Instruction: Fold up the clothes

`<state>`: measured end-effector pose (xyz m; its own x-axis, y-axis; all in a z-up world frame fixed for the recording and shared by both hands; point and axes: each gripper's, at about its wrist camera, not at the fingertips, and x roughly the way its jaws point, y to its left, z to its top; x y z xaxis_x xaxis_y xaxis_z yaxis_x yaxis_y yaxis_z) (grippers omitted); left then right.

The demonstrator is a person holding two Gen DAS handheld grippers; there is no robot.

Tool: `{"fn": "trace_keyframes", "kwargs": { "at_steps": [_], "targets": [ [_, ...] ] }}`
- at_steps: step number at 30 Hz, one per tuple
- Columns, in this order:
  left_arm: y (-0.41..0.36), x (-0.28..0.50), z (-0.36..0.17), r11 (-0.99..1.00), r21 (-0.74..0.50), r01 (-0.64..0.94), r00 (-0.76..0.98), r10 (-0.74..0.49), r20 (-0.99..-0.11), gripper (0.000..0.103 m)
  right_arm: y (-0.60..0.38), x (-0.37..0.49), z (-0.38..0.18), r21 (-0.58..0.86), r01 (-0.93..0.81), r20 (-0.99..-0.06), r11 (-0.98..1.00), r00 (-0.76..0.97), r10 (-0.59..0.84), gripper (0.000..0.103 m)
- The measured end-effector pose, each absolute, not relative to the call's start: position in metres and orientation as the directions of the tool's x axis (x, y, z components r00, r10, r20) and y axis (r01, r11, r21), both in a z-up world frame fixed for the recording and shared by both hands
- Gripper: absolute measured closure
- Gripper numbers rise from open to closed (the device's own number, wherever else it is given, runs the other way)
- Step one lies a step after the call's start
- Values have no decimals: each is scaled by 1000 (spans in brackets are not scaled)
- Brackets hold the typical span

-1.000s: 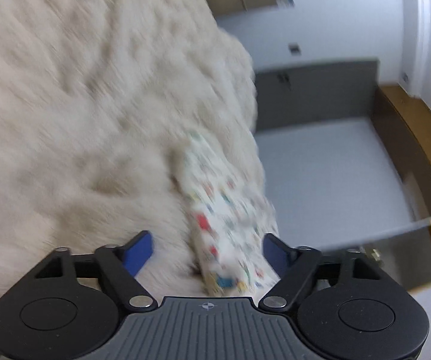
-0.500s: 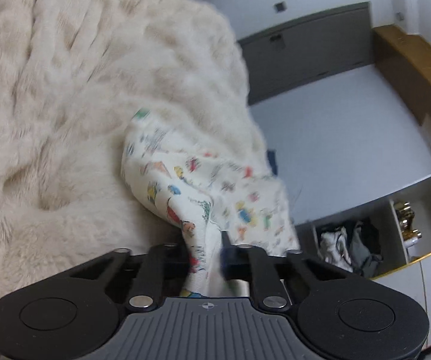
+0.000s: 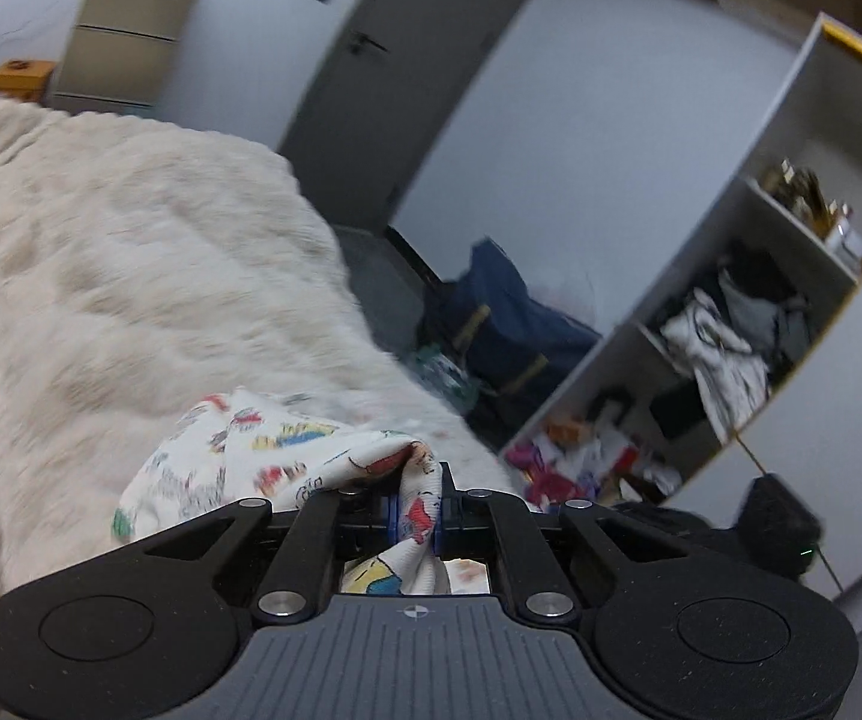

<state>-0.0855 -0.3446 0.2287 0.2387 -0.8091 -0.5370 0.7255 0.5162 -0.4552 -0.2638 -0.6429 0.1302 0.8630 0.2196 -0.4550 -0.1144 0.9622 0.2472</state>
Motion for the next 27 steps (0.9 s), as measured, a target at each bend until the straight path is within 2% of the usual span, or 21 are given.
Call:
{"fn": "trace_keyframes", "kwargs": {
  "at_steps": [6, 11, 12, 13, 15, 18, 21, 23, 25, 27],
  "targets": [
    [-422, -99, 250, 540, -338, 771, 236, -735, -636, 96, -670, -270, 133, 294, -78, -420, 953, 885, 202, 61],
    [-486, -121, 237, 487, -275, 829, 186, -704, -686, 93, -694, -270, 134, 334, -30, -406, 942, 897, 172, 60],
    [-497, -124, 229, 479, -271, 835, 172, -695, -698, 84, -697, -270, 133, 338, -28, -408, 941, 896, 173, 60],
    [-510, -129, 219, 471, -267, 841, 156, -683, -713, 69, -702, -268, 128, 348, -19, -416, 937, 893, 172, 60],
    [-533, -134, 196, 457, -258, 851, 129, -658, -742, 56, -708, -266, 122, 363, -4, -430, 932, 887, 171, 60],
    [-539, -121, 178, 473, -334, 815, 89, -672, -735, 55, -710, -264, 111, 366, 6, -458, 931, 872, 175, 59],
    [-513, -101, 179, 490, -456, 743, 80, -741, -667, 53, -715, -260, 105, 378, 6, -478, 926, 858, 190, 56],
    [-506, -100, 184, 495, -443, 747, 104, -746, -658, 49, -722, -258, 101, 413, 13, -478, 911, 854, 204, 53],
    [-490, -98, 195, 506, -381, 774, 163, -741, -652, 35, -736, -258, 96, 516, -19, -447, 856, 847, 288, 52],
    [-481, -99, 206, 504, -332, 797, 198, -738, -645, 26, -745, -258, 94, 563, -26, -421, 826, 852, 313, 50]
  ]
}}
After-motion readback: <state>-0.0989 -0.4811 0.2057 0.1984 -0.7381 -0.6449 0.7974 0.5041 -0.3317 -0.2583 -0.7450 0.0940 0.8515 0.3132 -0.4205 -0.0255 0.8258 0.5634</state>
